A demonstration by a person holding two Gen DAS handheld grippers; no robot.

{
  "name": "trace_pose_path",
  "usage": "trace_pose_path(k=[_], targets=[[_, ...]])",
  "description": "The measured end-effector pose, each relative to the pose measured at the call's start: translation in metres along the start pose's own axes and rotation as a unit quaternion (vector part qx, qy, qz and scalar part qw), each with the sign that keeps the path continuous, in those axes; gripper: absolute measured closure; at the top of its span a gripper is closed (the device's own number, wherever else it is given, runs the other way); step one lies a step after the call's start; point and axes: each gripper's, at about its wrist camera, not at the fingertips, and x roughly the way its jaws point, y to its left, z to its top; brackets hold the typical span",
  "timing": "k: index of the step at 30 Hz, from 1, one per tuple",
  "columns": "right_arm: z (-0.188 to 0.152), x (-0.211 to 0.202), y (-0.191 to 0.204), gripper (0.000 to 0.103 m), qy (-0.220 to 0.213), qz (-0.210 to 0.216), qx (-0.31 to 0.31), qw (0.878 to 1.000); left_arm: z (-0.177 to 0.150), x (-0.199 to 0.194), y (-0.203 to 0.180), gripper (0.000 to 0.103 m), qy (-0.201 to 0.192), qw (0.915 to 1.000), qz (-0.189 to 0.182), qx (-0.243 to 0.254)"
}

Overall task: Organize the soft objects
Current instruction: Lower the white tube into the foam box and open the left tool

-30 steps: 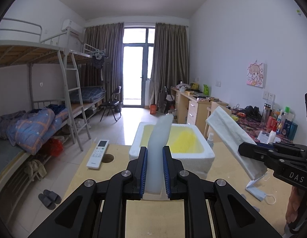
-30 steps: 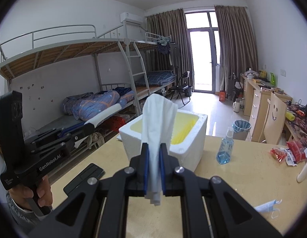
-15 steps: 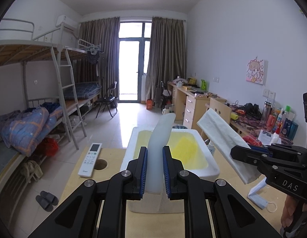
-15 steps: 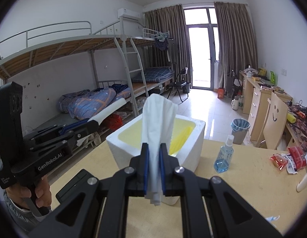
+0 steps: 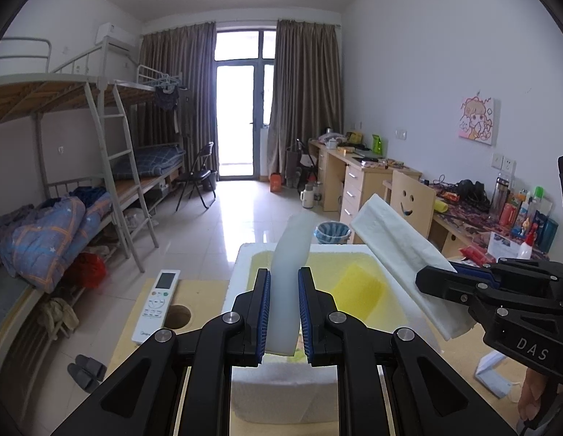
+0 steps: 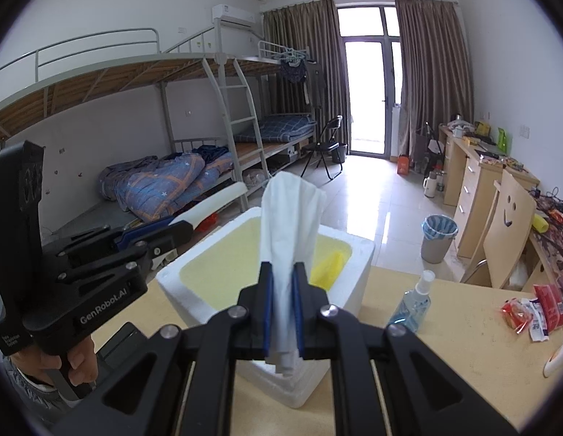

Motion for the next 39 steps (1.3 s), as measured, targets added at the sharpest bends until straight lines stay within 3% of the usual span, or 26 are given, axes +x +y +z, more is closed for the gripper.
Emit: trace_pose_path(k=[8, 18, 27, 33, 35, 37, 38, 39], targets=[[0.0, 0.003, -0.007, 0.09, 0.004, -0.003, 0.01, 1.0, 0.005, 0.009, -0.008, 0.087, 0.006, 0.9999, -0.008, 0.01], [0.0, -0.015, -0.026, 0.09, -0.004, -0.032, 0.029, 0.999, 0.006, 0.027, -0.029, 0.087, 0.021, 0.9985, -0.047, 0.02], [0.002, -0.011, -0.027, 0.09, -0.005, -0.031, 0.03, 0.999, 0.009, 0.027, -0.025, 0.086, 0.02, 0.9989, -0.038, 0.017], [0.003, -0.011, -0.029, 0.09, -0.007, -0.03, 0.026, 0.999, 0.01, 0.028, -0.022, 0.081, 0.023, 0.9991, -0.033, 0.016], [0.002, -0.012, -0.029, 0.09, -0.008, -0.031, 0.025, 0.999, 0.011, 0.028, -0.023, 0.07, 0.023, 0.999, -0.033, 0.018], [0.002, -0.012, -0.029, 0.09, -0.009, -0.031, 0.026, 0.999, 0.011, 0.027, -0.025, 0.034, 0.018, 0.9993, -0.026, 0.021], [0.003, -0.012, -0.029, 0.09, -0.01, -0.031, 0.027, 0.999, 0.011, 0.025, -0.026, 0.025, 0.011, 0.9995, -0.023, 0.019], [0.003, -0.013, -0.03, 0.09, -0.011, -0.032, 0.027, 0.999, 0.012, 0.023, -0.025, 0.007, 0.005, 0.9997, -0.018, 0.016]])
